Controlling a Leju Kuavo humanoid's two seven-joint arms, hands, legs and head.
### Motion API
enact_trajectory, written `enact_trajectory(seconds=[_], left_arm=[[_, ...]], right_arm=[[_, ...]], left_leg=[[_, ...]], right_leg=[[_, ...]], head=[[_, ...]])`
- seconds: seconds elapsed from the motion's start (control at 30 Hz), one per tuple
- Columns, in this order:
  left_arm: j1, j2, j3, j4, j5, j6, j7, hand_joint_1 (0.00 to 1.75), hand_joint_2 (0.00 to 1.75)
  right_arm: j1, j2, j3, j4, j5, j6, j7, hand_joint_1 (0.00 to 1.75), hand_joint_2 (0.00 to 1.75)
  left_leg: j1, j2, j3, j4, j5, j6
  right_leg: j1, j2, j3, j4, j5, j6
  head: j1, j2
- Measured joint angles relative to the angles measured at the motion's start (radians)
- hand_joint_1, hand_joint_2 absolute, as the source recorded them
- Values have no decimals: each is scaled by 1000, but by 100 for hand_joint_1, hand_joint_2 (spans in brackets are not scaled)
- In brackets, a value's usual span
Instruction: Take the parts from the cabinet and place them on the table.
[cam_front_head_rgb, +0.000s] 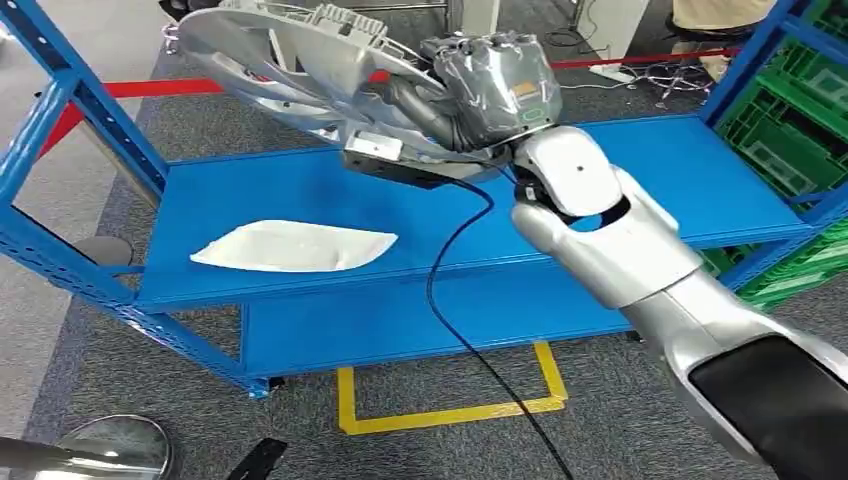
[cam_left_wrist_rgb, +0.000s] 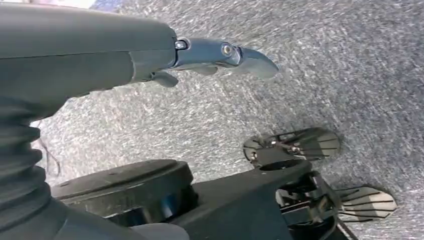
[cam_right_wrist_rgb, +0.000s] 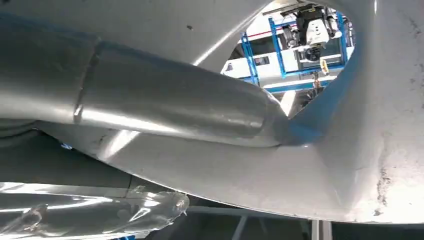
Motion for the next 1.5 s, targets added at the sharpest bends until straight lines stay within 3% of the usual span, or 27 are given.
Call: enact_trajectory(seconds=[0.13, 0.17, 0.2, 0.27, 0.3, 0.33, 0.37, 0.43, 0.47, 0.5, 0.53, 0.63, 0.7, 0.77, 0.83, 0.9, 0.97, 1.0, 1.07, 1.13, 1.17, 1.23, 1.3, 1.33, 1.4, 1.47, 1.5], left_arm=[[-1, -4, 15, 0, 11, -3, 0, 0, 175], [-1, -5, 15, 0, 11, -4, 0, 0, 175], [-2, -5, 15, 0, 11, -5, -2, 0, 175], [0, -7, 16, 0, 11, -7, -2, 0, 175], [0, -8, 16, 0, 12, -7, -2, 0, 175], [0, -8, 17, 0, 12, -8, -2, 0, 175], [0, -9, 18, 0, 13, -10, -2, 0, 175], [0, -9, 19, 0, 13, -10, -2, 0, 175], [0, -8, 19, 0, 13, -10, -2, 0, 175], [-2, -6, 21, 0, 13, -10, -2, 0, 175], [-2, -6, 21, 0, 13, -10, -2, 0, 175], [-1, -6, 21, 0, 13, -11, -2, 0, 175], [-2, -7, 21, 0, 12, -12, -2, 0, 175], [-3, -7, 21, 0, 11, -13, -2, 0, 175], [-3, -7, 21, 0, 11, -14, -2, 0, 175], [-4, -7, 21, 0, 10, -14, -2, 0, 175], [-8, -7, 21, 0, 10, -14, -2, 0, 175], [-11, -7, 21, 0, 10, -14, -2, 0, 175], [-13, -8, 21, 0, 10, -14, -2, 0, 175], [-10, -8, 21, 0, 10, -14, -2, 0, 175], [-10, -8, 21, 0, 9, -14, -2, 0, 175], [-12, -9, 21, 0, 9, -14, -2, 0, 175], [-11, -9, 21, 0, 9, -15, -2, 0, 175], [-11, -9, 21, 0, 9, -15, -2, 0, 175], [-11, -9, 21, 0, 9, -15, -2, 0, 175], [-11, -9, 21, 0, 9, -15, -2, 0, 175], [-11, -9, 21, 0, 9, -16, -2, 0, 175]], right_arm=[[9, -7, -2, 0, -4, 2, 4, 175, 0], [11, -12, -4, 0, -6, 2, 5, 175, 0], [10, -15, -5, 0, -9, 2, 5, 175, 0], [19, -21, -6, 4, -13, 0, 3, 175, 0], [25, -23, -7, 6, -14, 0, 2, 175, 0], [30, -24, -7, 10, -14, 0, 0, 175, 0], [34, -26, -7, 13, -14, 0, 0, 175, 0], [34, -27, -8, 17, -14, 0, -1, 175, 0], [34, -27, -9, 18, -14, 0, -1, 175, 0], [30, -29, -10, 19, -14, -1, -1, 175, 0], [30, -27, -10, 19, -15, -3, -2, 175, 0], [39, -29, -10, 24, -14, -2, -2, 175, 0], [39, -29, -10, 26, -14, -1, -2, 175, 0], [39, -29, -12, 26, -14, 0, -2, 175, 0], [41, -29, -12, 28, -14, 0, -2, 175, 0], [43, -29, -11, 28, -15, 0, -3, 175, 0], [40, -29, -14, 28, -15, 0, -4, 175, 0], [37, -29, -16, 28, -14, 0, -4, 175, 0], [34, -29, -18, 28, -15, 0, -4, 175, 0], [36, -30, -18, 28, -15, 0, -4, 175, 0], [38, -31, -18, 30, -15, 1, -4, 175, 0], [40, -31, -18, 31, -15, 1, -4, 175, 0], [40, -31, -18, 31, -15, 1, -4, 175, 0], [41, -31, -18, 32, -15, 1, -4, 175, 0], [42, -31, -18, 34, -15, 1, -4, 175, 0], [41, -31, -18, 35, -15, 1, -4, 175, 0], [37, -31, -18, 35, -15, 1, -4, 175, 0]], left_leg=[[6, 3, 3, -22, 23, 15], [10, 9, 6, -30, 31, 16], [11, 10, 4, -30, 34, 20], [11, 12, 2, -29, 34, 20], [12, 13, 1, -28, 34, 20], [14, 13, 1, -27, 34, 20], [16, 13, 0, -24, 34, 18], [25, 12, -5, -8, 26, 5], [28, 12, -10, 7, 18, -8], [23, 12, -24, 16, 14, -17], [20, 11, -27, 22, 15, -21], [22, 10, -42, 29, 19, -35], [22, 12, -66, 79, -38, -43], [22, 12, -130, 239, -130, -46], [21, 12, -168, 345, -164, -42], [20, 12, -132, 295, -121, -34], [18, 12, -26, 127, -50, -22], [17, 13, 12, 61, -64, -17], [11, 10, 3, 47, -50, -19], [8, 10, -9, 45, -29, -4], [16, 14, -16, 37, -12, 5], [14, 14, -38, 37, 7, 17], [12, 13, -63, 37, 28, 22], [11, 13, -74, 38, 38, 22], [10, 13, -97, 38, 56, 21], [10, 11, -117, 40, 74, 16], [10, 11, -127, 41, 83, 12]], right_leg=[[3, 3, -1, -10, 11, 14], [3, -5, -12, 0, -7, 15], [3, -9, -29, 46, -41, 17], [1, -13, -100, 225, -125, 25], [1, -14, -127, 293, -147, 29], [-1, -15, -135, 317, -145, 32], [-3, -16, -117, 292, -120, 36], [-11, -20, -29, 135, -43, 46], [-15, -23, 11, 56, -38, 56], [-5, -17, 32, 54, -53, 50], [-8, -12, 19, 61, -49, 28], [-8, -13, -2, 68, -52, -1], [-9, -13, -13, 67, -44, -18], [-6, -14, -28, 67, -33, -32], [-1, -14, -43, 67, -20, -36], [2, -14, -57, 67, -9, -35], [3, -13, -69, 67, 6, -29], [3, -14, -74, 67, 13, -24], [5, -15, -78, 59, 32, -10], [3, -16, -79, 35, 60, 5], [1, -15, -91, 36, 55, 9], [3, -18, -114, 117, -53, 14], [4, -18, -154, 294, -162, 19], [5, -18, -160, 351, -177, 19], [6, -18, -113, 341, -135, 17], [7, -18, 2, 198, -84, 10], [8, -18, 58, 106, -108, 4]], head=[[0, 0], [2, 0], [3, 0], [3, 0], [5, 0], [4, 0], [5, 0], [4, 0], [5, 0], [13, 0], [11, 0], [7, 0], [3, 0], [2, 0], [3, 0], [3, 0], [3, 0], [2, 0], [4, 0], [2, 0], [1, 0], [6, 0], [5, 0], [6, 0], [5, 0], [6, 0], [6, 0]])
